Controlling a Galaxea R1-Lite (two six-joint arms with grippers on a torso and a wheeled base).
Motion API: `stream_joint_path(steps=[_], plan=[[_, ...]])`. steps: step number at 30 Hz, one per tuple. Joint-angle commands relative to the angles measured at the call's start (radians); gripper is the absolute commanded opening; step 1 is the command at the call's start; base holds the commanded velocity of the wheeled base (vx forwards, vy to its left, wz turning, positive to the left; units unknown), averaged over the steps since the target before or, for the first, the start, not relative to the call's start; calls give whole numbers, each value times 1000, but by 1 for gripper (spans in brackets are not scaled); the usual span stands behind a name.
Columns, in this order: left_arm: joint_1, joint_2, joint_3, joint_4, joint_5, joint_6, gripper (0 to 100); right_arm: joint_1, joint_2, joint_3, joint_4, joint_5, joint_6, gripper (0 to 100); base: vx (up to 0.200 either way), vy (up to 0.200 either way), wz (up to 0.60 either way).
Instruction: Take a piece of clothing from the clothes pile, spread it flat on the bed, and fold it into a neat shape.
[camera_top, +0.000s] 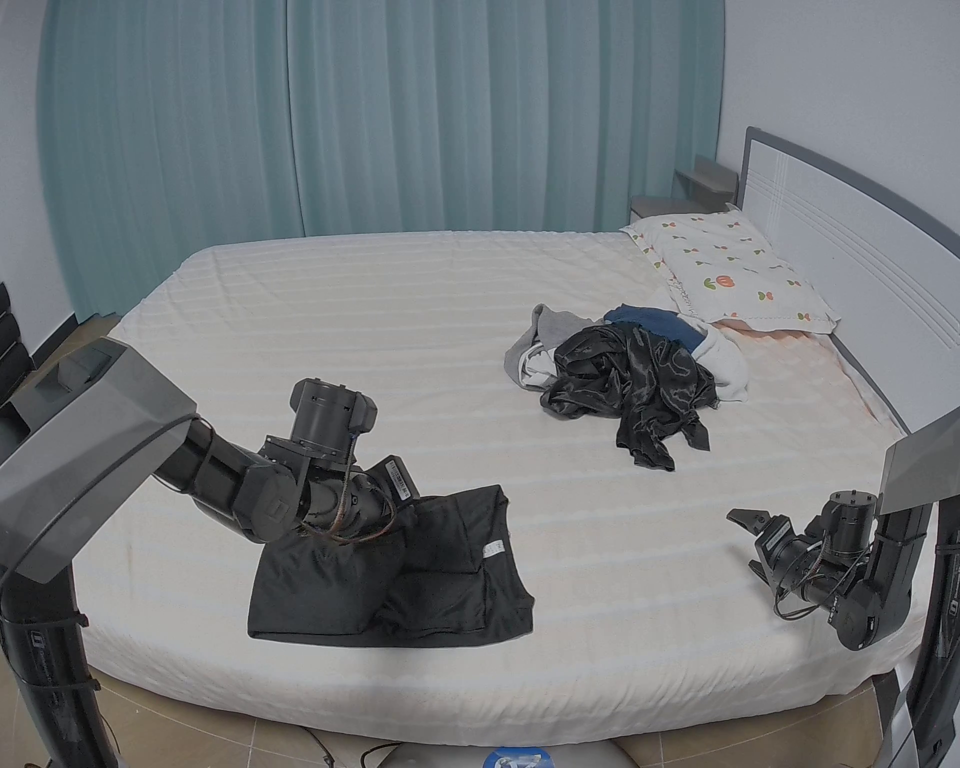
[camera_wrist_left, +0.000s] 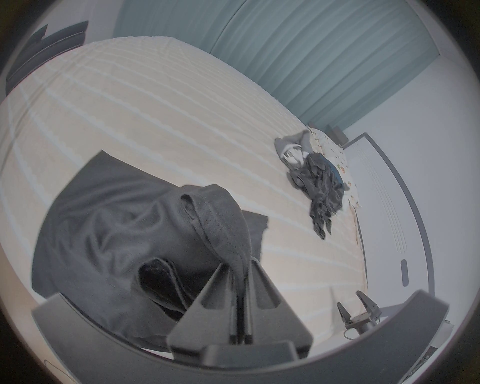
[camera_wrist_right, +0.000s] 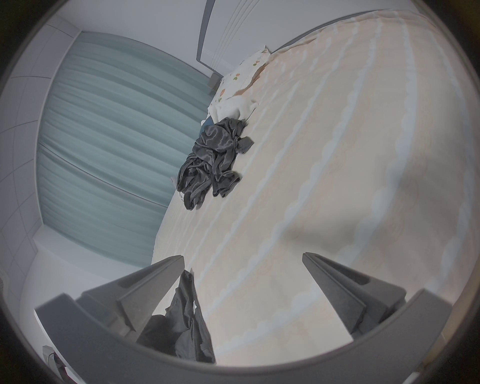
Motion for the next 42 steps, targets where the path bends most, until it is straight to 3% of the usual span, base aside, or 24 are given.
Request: stream_joint_path(steps=[1, 6, 11, 17, 18, 24, 32, 39, 42], plan=[[-33, 46, -58, 22, 5, -7, 0, 5, 7, 0, -9, -1, 0, 100, 0, 0, 0], [-37, 85, -115, 39, 36, -7, 0, 6, 10, 0, -9, -1, 0, 100, 0, 0, 0], [-47, 158, -169, 42, 117, -8, 0, 8, 12, 0, -9, -1, 0, 100, 0, 0, 0], [-57, 168, -176, 43, 120, -51, 0, 14, 12, 0, -9, -1, 0, 100, 0, 0, 0], [-60, 165, -175, 45, 120, -56, 100, 15, 15, 0, -9, -1, -2, 100, 0, 0, 0], [-97, 114, -166, 97, 83, -105, 100, 15, 18, 0, -9, -2, -2, 100, 0, 0, 0], [-80, 68, -130, 112, 71, -128, 100, 15, 18, 1, -9, -2, -3, 100, 0, 0, 0], [15, -29, 28, 100, 2, -139, 100, 31, 18, 10, -9, -4, -26, 100, 0, 0, 0], [93, -75, 110, 99, -78, -189, 100, 45, 18, 15, -9, -12, -46, 100, 0, 0, 0]])
